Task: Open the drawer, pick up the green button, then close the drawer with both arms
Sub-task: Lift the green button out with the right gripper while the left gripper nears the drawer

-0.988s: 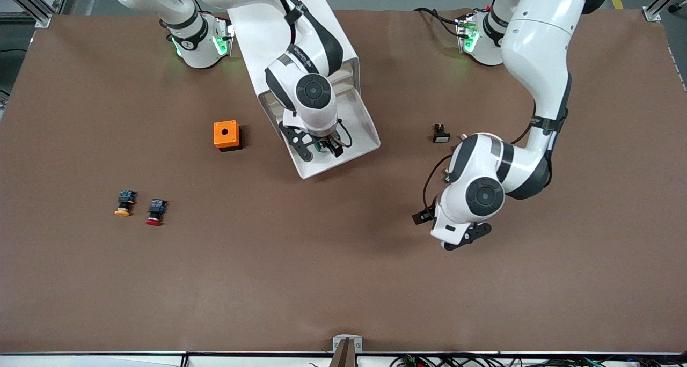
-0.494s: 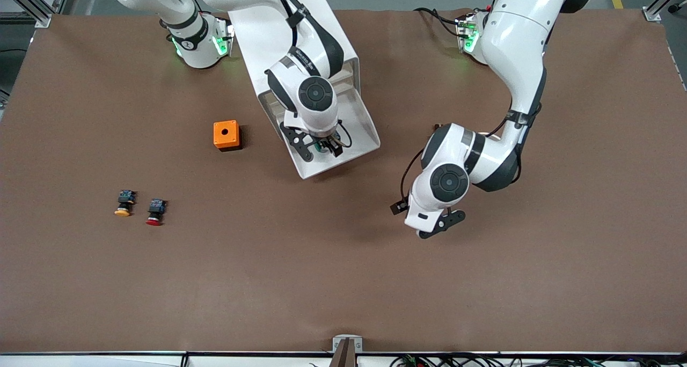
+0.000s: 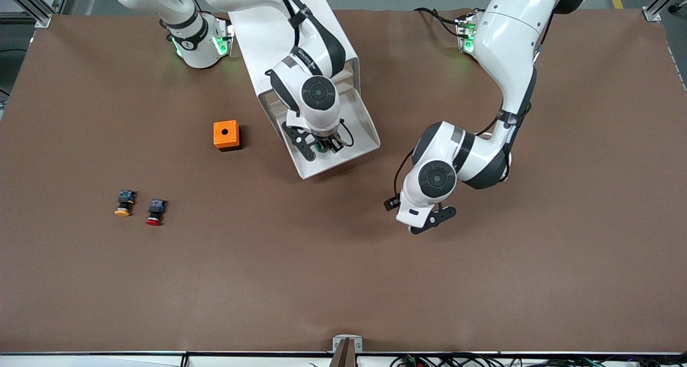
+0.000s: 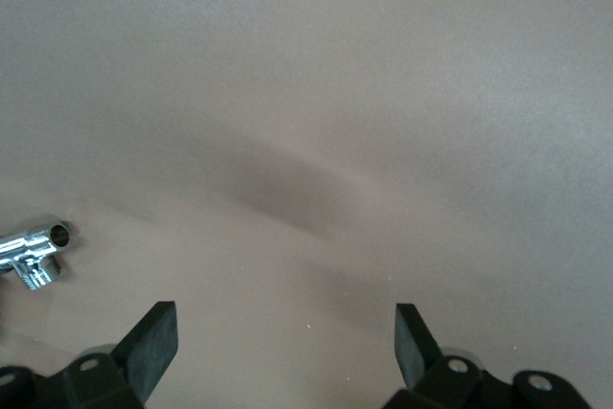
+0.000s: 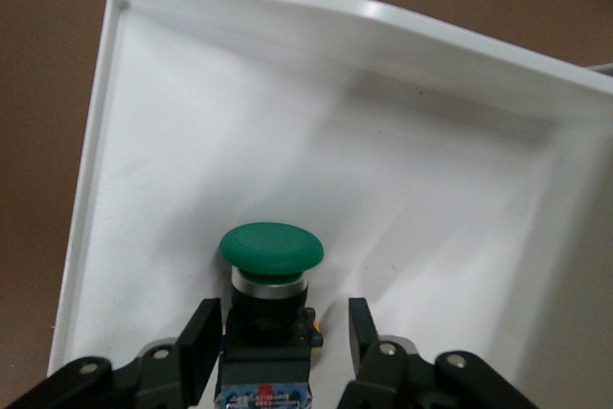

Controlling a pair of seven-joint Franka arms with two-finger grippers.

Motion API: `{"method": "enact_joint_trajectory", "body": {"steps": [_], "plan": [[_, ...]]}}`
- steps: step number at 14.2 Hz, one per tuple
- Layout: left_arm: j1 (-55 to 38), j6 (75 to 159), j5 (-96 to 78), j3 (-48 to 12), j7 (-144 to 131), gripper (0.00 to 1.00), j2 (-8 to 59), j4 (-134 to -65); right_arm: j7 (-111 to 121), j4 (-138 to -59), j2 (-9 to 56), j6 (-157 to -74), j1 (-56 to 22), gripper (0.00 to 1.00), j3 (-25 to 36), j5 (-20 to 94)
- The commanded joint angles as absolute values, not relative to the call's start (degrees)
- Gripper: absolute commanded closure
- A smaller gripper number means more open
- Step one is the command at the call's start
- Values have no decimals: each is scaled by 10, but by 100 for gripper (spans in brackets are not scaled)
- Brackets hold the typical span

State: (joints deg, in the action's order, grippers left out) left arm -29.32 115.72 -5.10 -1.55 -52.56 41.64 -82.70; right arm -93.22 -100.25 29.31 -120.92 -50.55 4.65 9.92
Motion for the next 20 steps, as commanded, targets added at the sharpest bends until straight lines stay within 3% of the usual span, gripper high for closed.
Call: {"method": "enact_joint_trajectory", "body": {"steps": [1, 6, 9, 12, 20], "plan": [[-302, 1165, -47, -15, -552, 0, 416, -829, -933, -998, 292, -1211, -513, 88, 52, 106], [-328, 1165, -47, -15, -577, 0, 422, -827, -931, -976, 289, -1191, -507, 90, 52, 106], [-341, 1173, -47, -15, -577, 0, 422, -826, -922, -900, 286, -1072, -479, 90, 55, 101], [-356, 1186, -52, -16, -579, 0, 426, -826, -815, -853, 266, -964, -425, 90, 56, 101], [-414, 1192, -87, -15, -641, 0, 421, -827, -373, -860, 220, -899, -213, 90, 56, 63]]}}
